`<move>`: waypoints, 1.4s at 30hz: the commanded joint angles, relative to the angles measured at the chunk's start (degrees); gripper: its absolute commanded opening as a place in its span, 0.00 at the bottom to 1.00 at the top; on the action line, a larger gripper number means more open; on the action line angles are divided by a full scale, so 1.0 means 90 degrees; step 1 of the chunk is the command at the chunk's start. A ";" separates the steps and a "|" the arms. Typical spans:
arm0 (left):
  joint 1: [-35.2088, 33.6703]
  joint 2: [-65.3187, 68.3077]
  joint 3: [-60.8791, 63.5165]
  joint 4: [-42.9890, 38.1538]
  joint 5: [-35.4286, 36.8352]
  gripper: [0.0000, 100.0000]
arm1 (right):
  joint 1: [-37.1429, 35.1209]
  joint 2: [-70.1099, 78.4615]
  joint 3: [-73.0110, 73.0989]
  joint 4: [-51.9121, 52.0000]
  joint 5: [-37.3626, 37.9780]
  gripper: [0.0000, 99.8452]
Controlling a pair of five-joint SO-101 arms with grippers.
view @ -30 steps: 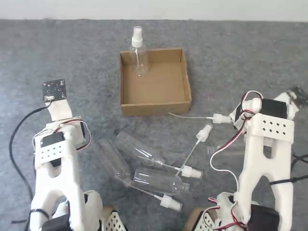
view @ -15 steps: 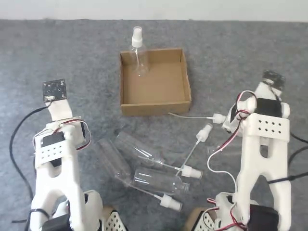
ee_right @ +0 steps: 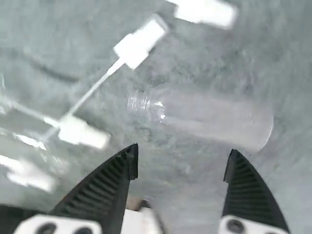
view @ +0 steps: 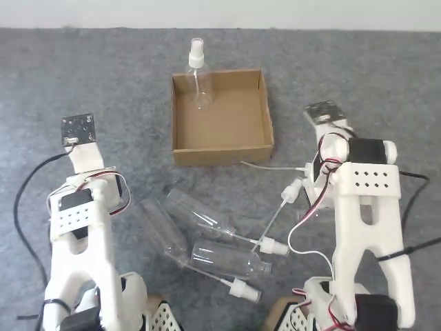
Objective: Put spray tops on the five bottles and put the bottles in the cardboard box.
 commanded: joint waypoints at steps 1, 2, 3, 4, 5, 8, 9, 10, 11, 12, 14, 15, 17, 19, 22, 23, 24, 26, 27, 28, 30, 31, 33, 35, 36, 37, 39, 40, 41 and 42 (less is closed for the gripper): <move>-0.0029 -0.0274 -0.0063 -0.0147 -0.0068 0.02 | -0.0093 -0.0249 -0.0156 0.0034 0.2383 0.25; -0.0029 -0.0274 -0.0063 -0.0147 -0.0068 0.02 | -0.0083 -0.0249 -0.0107 0.0015 0.2823 0.25; -0.0029 -0.0274 -0.0063 -0.0147 -0.0068 0.02 | -0.0073 -0.0249 -0.0049 0.0015 0.3272 0.25; -0.0029 -0.0274 -0.0063 -0.0147 -0.0068 0.02 | -0.0073 -0.0249 0.0010 0.0015 0.3683 0.25; -0.0029 -0.0274 -0.0063 -0.0147 -0.0068 0.02 | -0.0073 -0.0249 0.0098 0.0034 0.4073 0.25; -0.0029 -0.0274 -0.0063 -0.0147 -0.0107 0.02 | -0.0083 -0.0249 0.0400 0.0034 0.4982 0.25; -0.0029 -0.0274 -0.0063 -0.0147 -0.0195 0.02 | -0.0083 -0.0249 0.0488 -0.0005 0.5216 0.25; -0.0029 -0.0264 -0.0063 -0.0147 -0.0254 0.02 | -0.0073 -0.0249 0.0557 -0.0015 0.5451 0.25; -0.0029 -0.0264 -0.0063 -0.0147 -0.0274 0.02 | -0.0063 -0.0249 0.0625 -0.0015 0.5656 0.25; -0.0029 -0.0264 -0.0063 -0.0147 -0.0274 0.02 | -0.0063 -0.0249 0.0694 -0.0015 0.5851 0.25; -0.0029 -0.0264 -0.0063 -0.0147 -0.0274 0.02 | -0.0054 -0.0249 0.0801 -0.0015 0.6164 0.25; -0.0020 -0.0264 -0.0063 -0.0147 -0.0274 0.02 | -0.0054 -0.0249 0.0830 -0.0034 0.6291 0.25; -0.0020 -0.0264 -0.0063 -0.0147 -0.0274 0.02 | -0.0034 -0.0249 0.0938 -0.0269 0.6496 0.25; -0.0020 -0.0264 -0.0063 -0.0147 -0.0274 0.02 | -0.0034 -0.0249 0.1143 -0.0611 0.6681 0.25; -0.0020 -0.0264 -0.0063 -0.0147 -0.0274 0.02 | -0.0034 -0.0249 0.1514 -0.1109 0.6974 0.25; -0.0020 -0.0264 -0.0063 -0.0147 -0.0274 0.02 | -0.0034 -0.0249 0.1602 -0.1226 0.7033 0.25; -0.0029 -0.0264 -0.0063 -0.0147 -0.0274 0.02 | -0.0034 -0.0249 0.1641 -0.1304 0.7062 0.25; -0.0029 -0.0264 -0.0063 -0.0147 -0.0274 0.02 | -0.0034 -0.0239 0.1690 -0.1363 0.7072 0.25; -0.0029 -0.0264 -0.0063 -0.0147 -0.0274 0.02 | -0.0034 -0.0239 0.1690 -0.1363 0.7072 0.25; -0.0029 -0.0264 -0.0063 -0.0147 -0.0274 0.02 | -0.0034 -0.0239 0.1690 -0.1363 0.7072 0.25; -0.0020 -0.0264 -0.0063 -0.0147 -0.0274 0.02 | -0.0034 -0.0239 0.1700 -0.1363 0.7101 0.25; -0.0020 -0.0254 -0.0063 -0.0147 -0.0274 0.02 | -0.0034 -0.0239 0.1709 -0.1363 0.7199 0.25; -0.0020 -0.0254 -0.0063 -0.0147 -0.0274 0.02 | -0.0034 -0.0239 0.1866 -0.1382 0.7355 0.25; -0.0020 -0.0254 -0.0063 -0.0147 -0.0274 0.02 | -0.0034 -0.0239 0.2081 -0.1509 0.7453 0.25; -0.0020 -0.0254 -0.0063 -0.0147 -0.0274 0.02 | -0.0024 -0.0239 0.2208 -0.1665 0.7473 0.25; -0.0020 -0.0254 -0.0063 -0.0147 -0.0274 0.02 | 0.0005 -0.0239 0.2315 -0.1841 0.7473 0.25; -0.0020 -0.0254 -0.0063 -0.0147 -0.0274 0.02 | 0.0132 -0.0239 0.2481 -0.2144 0.7473 0.25; -0.0020 -0.0254 -0.0063 -0.0147 -0.0274 0.02 | 0.0190 -0.0239 0.2530 -0.2261 0.7473 0.25; -0.0020 -0.0254 -0.0063 -0.0147 -0.0274 0.02 | 0.0220 -0.0239 0.2579 -0.2369 0.7473 0.25; -0.0020 -0.0254 -0.0063 -0.0147 -0.0274 0.02 | 0.0269 -0.0230 0.2618 -0.2437 0.7473 0.25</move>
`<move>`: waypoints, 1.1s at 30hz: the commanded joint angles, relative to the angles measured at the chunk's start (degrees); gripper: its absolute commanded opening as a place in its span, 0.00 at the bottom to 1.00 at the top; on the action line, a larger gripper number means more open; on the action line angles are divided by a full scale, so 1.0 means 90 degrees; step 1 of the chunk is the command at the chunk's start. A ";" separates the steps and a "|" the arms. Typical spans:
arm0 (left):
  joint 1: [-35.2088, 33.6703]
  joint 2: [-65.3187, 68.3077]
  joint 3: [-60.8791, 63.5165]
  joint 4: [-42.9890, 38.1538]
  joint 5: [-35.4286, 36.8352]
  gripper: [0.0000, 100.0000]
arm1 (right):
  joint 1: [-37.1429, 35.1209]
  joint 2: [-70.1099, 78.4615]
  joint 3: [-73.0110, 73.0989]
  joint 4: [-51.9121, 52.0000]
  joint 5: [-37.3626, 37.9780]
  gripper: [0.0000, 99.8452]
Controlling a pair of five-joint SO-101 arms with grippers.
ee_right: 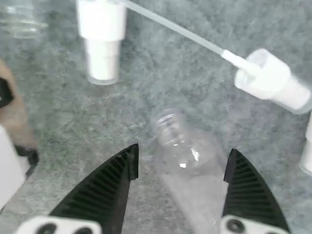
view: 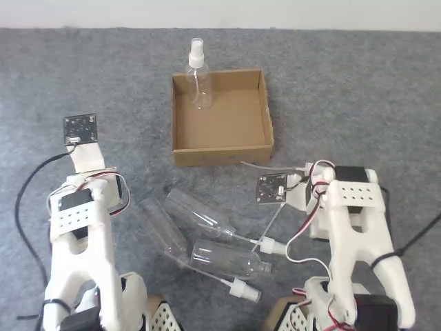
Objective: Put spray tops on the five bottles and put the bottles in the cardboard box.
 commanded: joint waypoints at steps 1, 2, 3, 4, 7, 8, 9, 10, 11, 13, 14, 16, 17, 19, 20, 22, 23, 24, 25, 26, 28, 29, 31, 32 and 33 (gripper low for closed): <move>-0.0020 -0.0254 -0.0063 -0.0147 -0.0059 0.02 | 0.0269 -0.0230 0.0107 -0.0464 0.0088 0.25; -0.0020 -0.0254 -0.0063 -0.0147 -0.0059 0.02 | 0.0298 -0.0230 0.0176 -0.0542 0.0088 0.25; -0.0020 -0.0254 -0.0063 -0.0147 -0.0059 0.02 | 0.0317 -0.0230 0.0234 -0.0630 0.0088 0.25; -0.0020 -0.0254 -0.0063 -0.0147 -0.0059 0.02 | 0.0357 -0.0230 0.0313 -0.0747 0.0088 0.25; -0.0020 -0.0254 -0.0054 -0.0147 -0.0059 0.02 | 0.0405 -0.0230 0.0479 -0.1089 0.0088 0.25; -0.0020 -0.0254 -0.0054 -0.0147 -0.0059 0.02 | 0.0405 -0.0230 0.0537 -0.1167 0.0078 0.25; -0.0020 -0.0254 -0.0054 -0.0147 -0.0059 0.02 | 0.0405 -0.0230 0.0576 -0.1236 0.0059 0.25; -0.0010 -0.0254 -0.0054 -0.0147 -0.0059 0.02 | 0.0396 -0.0230 0.0625 -0.1275 0.0059 0.25; -0.0010 -0.0254 -0.0054 -0.0147 -0.0059 0.02 | 0.0396 -0.0230 0.0674 -0.1333 0.0049 0.25; -0.0010 -0.0254 -0.0054 -0.0147 -0.0059 0.02 | 0.0396 -0.0230 0.0742 -0.1402 -0.0010 0.25; -0.0010 -0.0254 -0.0054 -0.0147 -0.0059 0.02 | 0.0405 -0.0230 0.0742 -0.1411 -0.0127 0.25; -0.0010 -0.0254 -0.0054 -0.0147 -0.0059 0.02 | 0.0405 -0.0239 0.0733 -0.1509 -0.0430 0.25; -0.0010 -0.0254 -0.0054 -0.0147 -0.0059 0.02 | 0.0386 -0.0239 0.0733 -0.1587 -0.0586 0.25; -0.0010 -0.0264 -0.0054 -0.0147 -0.0059 0.02 | 0.0366 -0.0239 0.0733 -0.1724 -0.0899 0.25; -0.0010 -0.0264 -0.0054 -0.0147 -0.0059 0.02 | 0.0357 -0.0239 0.0733 -0.1792 -0.1055 0.25; -0.0020 -0.0264 -0.0054 -0.0147 -0.0059 0.02 | 0.0357 -0.0239 0.0733 -0.1958 -0.1407 0.25; -0.0020 -0.0264 -0.0054 -0.0147 -0.0059 0.02 | 0.0357 -0.0239 0.0733 -0.2046 -0.1612 0.25; -0.0020 -0.0264 -0.0054 -0.0147 -0.0059 0.02 | 0.0347 -0.0239 0.0733 -0.2144 -0.1827 0.25; -0.0020 -0.0264 -0.0054 -0.0147 -0.0059 0.02 | 0.0347 -0.0239 0.0733 -0.2232 -0.2051 0.25; -0.0020 -0.0264 -0.0054 -0.0147 -0.0059 0.02 | 0.0347 -0.0239 0.0733 -0.2310 -0.2276 0.25; -0.0020 -0.0264 -0.0054 -0.0147 -0.0059 0.02 | 0.0337 -0.0239 0.0733 -0.2408 -0.2725 0.25; -0.0020 -0.0264 -0.0054 -0.0147 -0.0059 0.02 | 0.0278 -0.0239 0.0713 -0.2398 -0.2950 0.25; -0.0020 -0.0264 -0.0054 -0.0147 -0.0059 0.02 | 0.0161 -0.0239 0.0713 -0.2349 -0.3419 0.25; -0.0020 -0.0264 -0.0054 -0.0147 -0.0059 0.02 | 0.0073 -0.0239 0.0713 -0.2339 -0.3663 0.25; -0.0020 -0.0264 -0.0054 -0.0147 -0.0059 0.02 | -0.0015 -0.0239 0.0713 -0.2339 -0.3907 0.25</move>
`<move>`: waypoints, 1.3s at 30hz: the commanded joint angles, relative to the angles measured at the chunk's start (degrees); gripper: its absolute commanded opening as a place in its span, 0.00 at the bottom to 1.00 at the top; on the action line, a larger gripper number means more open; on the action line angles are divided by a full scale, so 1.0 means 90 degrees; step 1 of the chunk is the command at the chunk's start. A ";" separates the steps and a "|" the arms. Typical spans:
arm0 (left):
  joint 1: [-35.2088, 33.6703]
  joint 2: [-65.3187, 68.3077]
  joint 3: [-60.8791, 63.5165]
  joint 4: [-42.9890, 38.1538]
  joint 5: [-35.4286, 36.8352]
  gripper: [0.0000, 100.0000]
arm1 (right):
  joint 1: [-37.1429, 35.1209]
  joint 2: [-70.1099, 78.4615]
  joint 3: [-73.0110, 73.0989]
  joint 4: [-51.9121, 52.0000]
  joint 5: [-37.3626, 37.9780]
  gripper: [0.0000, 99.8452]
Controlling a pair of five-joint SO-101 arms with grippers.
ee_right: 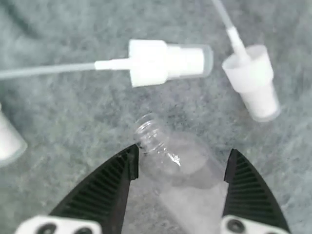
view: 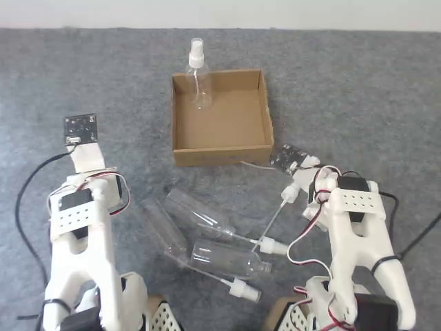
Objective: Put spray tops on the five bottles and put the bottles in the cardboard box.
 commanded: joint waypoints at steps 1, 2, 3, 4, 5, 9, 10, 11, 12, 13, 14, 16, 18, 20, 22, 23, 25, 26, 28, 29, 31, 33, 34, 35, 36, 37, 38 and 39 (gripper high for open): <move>-0.0020 -0.0264 -0.0054 -0.0147 -0.0059 0.02 | -0.0396 -0.0239 -0.0059 -0.0054 -0.1114 0.25; -0.0020 -0.0264 -0.0054 -0.0147 -0.0059 0.02 | -0.0474 -0.0239 -0.0068 -0.0054 -0.1319 0.25; -0.0020 -0.0264 -0.0054 -0.0147 -0.0059 0.02 | -0.0562 -0.0239 -0.0068 -0.0054 -0.1524 0.25; -0.0020 -0.0264 -0.0054 -0.0147 -0.0059 0.02 | -0.0640 -0.0239 -0.0068 -0.0054 -0.1709 0.25; -0.0020 -0.0264 -0.0054 -0.0147 -0.0059 0.02 | -0.0718 -0.0239 -0.0068 -0.0054 -0.1875 0.25; -0.0020 -0.0264 -0.0054 -0.0147 -0.0059 0.02 | -0.0943 -0.0239 -0.0156 -0.0034 -0.2422 0.25; -0.0020 -0.0264 -0.0054 -0.0147 -0.0059 0.02 | -0.0943 -0.0239 -0.0234 0.0034 -0.2520 0.25; -0.0020 -0.0264 -0.0054 -0.0147 -0.0059 0.02 | -0.0943 -0.0239 -0.0361 0.0161 -0.2589 0.25; -0.0020 -0.0264 -0.0054 -0.0147 -0.0059 0.02 | -0.0943 -0.0239 -0.0518 0.0376 -0.2628 0.25; -0.0020 -0.0264 -0.0054 -0.0147 -0.0059 0.02 | -0.0943 -0.0239 -0.0703 0.0630 -0.2628 0.25; -0.0020 -0.0264 -0.0054 -0.0147 -0.0059 0.02 | -0.0943 -0.0239 -0.0899 0.0923 -0.2628 0.25; -0.0029 -0.0264 -0.0054 -0.0147 -0.0059 0.02 | -0.0943 -0.0239 -0.1299 0.1509 -0.2608 0.25; -0.0029 -0.0264 -0.0054 -0.0147 -0.0059 0.02 | -0.0943 -0.0239 -0.1621 0.1929 -0.2432 0.25; -0.0029 -0.0264 -0.0054 -0.0147 -0.0059 0.02 | -0.0943 -0.0239 -0.1807 0.2203 -0.2120 0.25; -0.0029 -0.0264 -0.0054 -0.0147 -0.0059 0.02 | -0.0943 -0.0239 -0.1866 0.2369 -0.1866 0.28; -0.0029 -0.0264 -0.0054 -0.0147 -0.0059 0.02 | -0.0943 -0.0239 -0.1866 0.2418 -0.1719 0.31; -0.0029 -0.0264 -0.0054 -0.0147 -0.0059 0.02 | -0.0943 -0.0230 -0.1856 0.2505 -0.1416 0.35; -0.0029 -0.0264 -0.0054 -0.0147 -0.0059 0.02 | -0.0943 -0.0230 -0.1856 0.2505 -0.1231 0.36; -0.0029 -0.0264 -0.0054 -0.0147 -0.0059 0.02 | -0.0923 -0.0230 -0.1846 0.2505 -0.0772 0.36; -0.0029 -0.0264 -0.0054 -0.0147 -0.0059 0.02 | -0.0904 -0.0210 -0.1846 0.2486 -0.0498 0.36; -0.0029 -0.0264 -0.0054 -0.0147 -0.0059 0.02 | -0.0855 -0.0044 -0.1846 0.2466 0.0039 0.35; -0.0029 -0.0254 -0.0054 -0.0147 -0.0059 0.02 | -0.0796 0.0278 -0.1866 0.2418 0.0469 0.35; -0.0029 -0.0254 -0.0054 -0.0147 -0.0059 0.02 | -0.0786 0.0464 -0.1866 0.2310 0.0625 0.35; -0.0020 -0.0254 -0.0054 -0.0147 -0.0059 0.02 | -0.0767 0.0659 -0.1875 0.2173 0.0733 0.35; -0.0020 -0.0254 -0.0054 -0.0147 -0.0059 0.02 | -0.0708 0.0845 -0.1895 0.1998 0.0781 0.35; -0.0020 -0.0244 -0.0054 -0.0147 -0.0059 0.02 | -0.0650 0.0982 -0.1895 0.1792 0.0801 0.35; -0.0020 -0.0244 -0.0054 -0.0147 -0.0059 0.02 | -0.0591 0.1118 -0.1895 0.1587 0.0811 0.35; -0.0029 -0.0244 -0.0054 -0.0147 -0.0059 0.02 | -0.0532 0.1265 -0.1934 0.1441 0.0821 0.35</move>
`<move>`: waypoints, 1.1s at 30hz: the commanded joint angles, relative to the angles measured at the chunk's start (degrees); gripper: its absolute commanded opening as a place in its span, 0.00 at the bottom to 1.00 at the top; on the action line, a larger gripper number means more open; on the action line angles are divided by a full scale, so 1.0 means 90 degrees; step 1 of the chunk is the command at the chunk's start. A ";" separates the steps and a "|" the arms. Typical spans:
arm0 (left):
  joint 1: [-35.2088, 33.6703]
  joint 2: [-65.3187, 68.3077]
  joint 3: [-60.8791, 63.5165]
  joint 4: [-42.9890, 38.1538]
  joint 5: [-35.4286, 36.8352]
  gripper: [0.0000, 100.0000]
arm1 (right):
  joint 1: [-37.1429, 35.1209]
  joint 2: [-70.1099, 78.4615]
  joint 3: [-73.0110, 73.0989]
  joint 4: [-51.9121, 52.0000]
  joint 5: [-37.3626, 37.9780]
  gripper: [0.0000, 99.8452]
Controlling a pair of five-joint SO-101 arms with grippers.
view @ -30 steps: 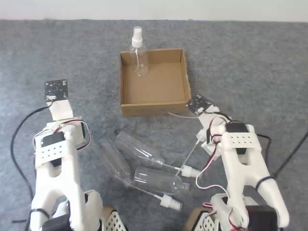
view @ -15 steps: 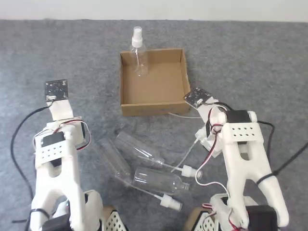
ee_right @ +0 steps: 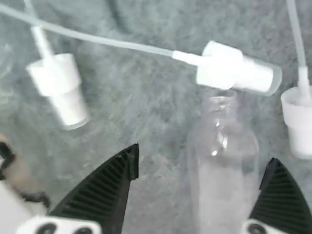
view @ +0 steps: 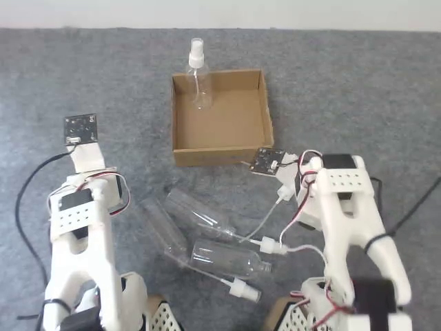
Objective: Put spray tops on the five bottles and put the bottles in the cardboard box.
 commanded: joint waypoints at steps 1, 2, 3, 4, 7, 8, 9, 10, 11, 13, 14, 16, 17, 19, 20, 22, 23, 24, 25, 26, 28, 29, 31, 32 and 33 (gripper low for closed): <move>-0.0029 -0.0244 -0.0054 -0.0147 -0.0059 0.02 | 0.0337 0.0552 -0.0508 -0.0689 0.0274 0.35; -0.0029 -0.0244 -0.0054 -0.0147 -0.0059 0.02 | 0.0386 0.0640 -0.0547 -0.0698 0.0391 0.35; -0.0029 -0.0244 -0.0054 -0.0147 -0.0059 0.02 | 0.0415 0.0708 -0.0557 -0.0708 0.0459 0.35; -0.0029 -0.0244 -0.0054 -0.0147 -0.0059 0.02 | 0.0435 0.0737 -0.0567 -0.0718 0.0488 0.35; -0.0029 -0.0254 -0.0054 -0.0147 -0.0059 0.02 | 0.0454 0.0845 -0.0596 -0.0728 0.0498 0.31; -0.0029 -0.0254 -0.0054 -0.0147 -0.0059 0.02 | 0.0454 0.0855 -0.0596 -0.0728 0.0498 0.28; -0.0029 -0.0254 -0.0054 -0.0147 -0.0059 0.02 | 0.0454 0.0864 -0.0596 -0.0737 0.0498 0.26; -0.0029 -0.0254 -0.0054 -0.0147 -0.0059 0.02 | 0.0454 0.0864 -0.0596 -0.0737 0.0498 0.23; -0.0029 -0.0254 -0.0054 -0.0147 -0.0059 0.02 | 0.0454 0.0864 -0.0596 -0.0737 0.0498 0.21; -0.0029 -0.0254 -0.0054 -0.0147 -0.0059 0.02 | 0.0454 0.0864 -0.0596 -0.0708 0.0488 0.20; -0.0029 -0.0254 -0.0054 -0.0147 -0.0059 0.02 | 0.0464 0.0864 -0.0596 -0.0698 0.0488 0.20; -0.0029 -0.0254 -0.0054 -0.0147 -0.0059 0.02 | 0.0464 0.0835 -0.0586 -0.0698 0.0400 0.20; -0.0029 -0.0254 -0.0054 -0.0147 -0.0059 0.02 | 0.0464 0.0835 -0.0586 -0.0698 0.0195 0.20; -0.0029 -0.0254 -0.0054 -0.0147 -0.0059 0.02 | 0.0454 0.0806 -0.0586 -0.0698 -0.0264 0.20; -0.0029 -0.0254 -0.0054 -0.0147 -0.0059 0.02 | 0.0435 0.0806 -0.0586 -0.0698 -0.0440 0.20; -0.0029 -0.0254 -0.0054 -0.0147 -0.0059 0.02 | 0.0415 0.0806 -0.0596 -0.0698 -0.0742 0.20; -0.0029 -0.0254 -0.0054 -0.0147 -0.0059 0.02 | 0.0415 0.0806 -0.0596 -0.0698 -0.0918 0.20; -0.0029 -0.0254 -0.0054 -0.0147 -0.0059 0.02 | 0.0415 0.0816 -0.0596 -0.0698 -0.1114 0.20; -0.0029 -0.0254 -0.0054 -0.0147 -0.0059 0.02 | 0.0415 0.0825 -0.0596 -0.0689 -0.1309 0.20; -0.0029 -0.0254 -0.0054 -0.0147 -0.0059 0.02 | 0.0415 0.0835 -0.0596 -0.0689 -0.1485 0.20; -0.0029 -0.0254 -0.0054 -0.0147 -0.0059 0.02 | 0.0415 0.0855 -0.0596 -0.0640 -0.1719 0.20; -0.0029 -0.0254 -0.0054 -0.0147 -0.0059 0.02 | 0.0405 0.0855 -0.0606 -0.0542 -0.1748 0.20; -0.0029 -0.0264 -0.0054 -0.0147 -0.0059 0.02 | 0.0405 0.0855 -0.0723 -0.0278 -0.1739 0.21; -0.0029 -0.0264 -0.0054 -0.0147 -0.0059 0.02 | 0.0405 0.0864 -0.0821 -0.0151 -0.1739 0.22; -0.0029 -0.0264 -0.0054 -0.0147 -0.0059 0.02 | 0.0405 0.0864 -0.0908 -0.0044 -0.1739 0.25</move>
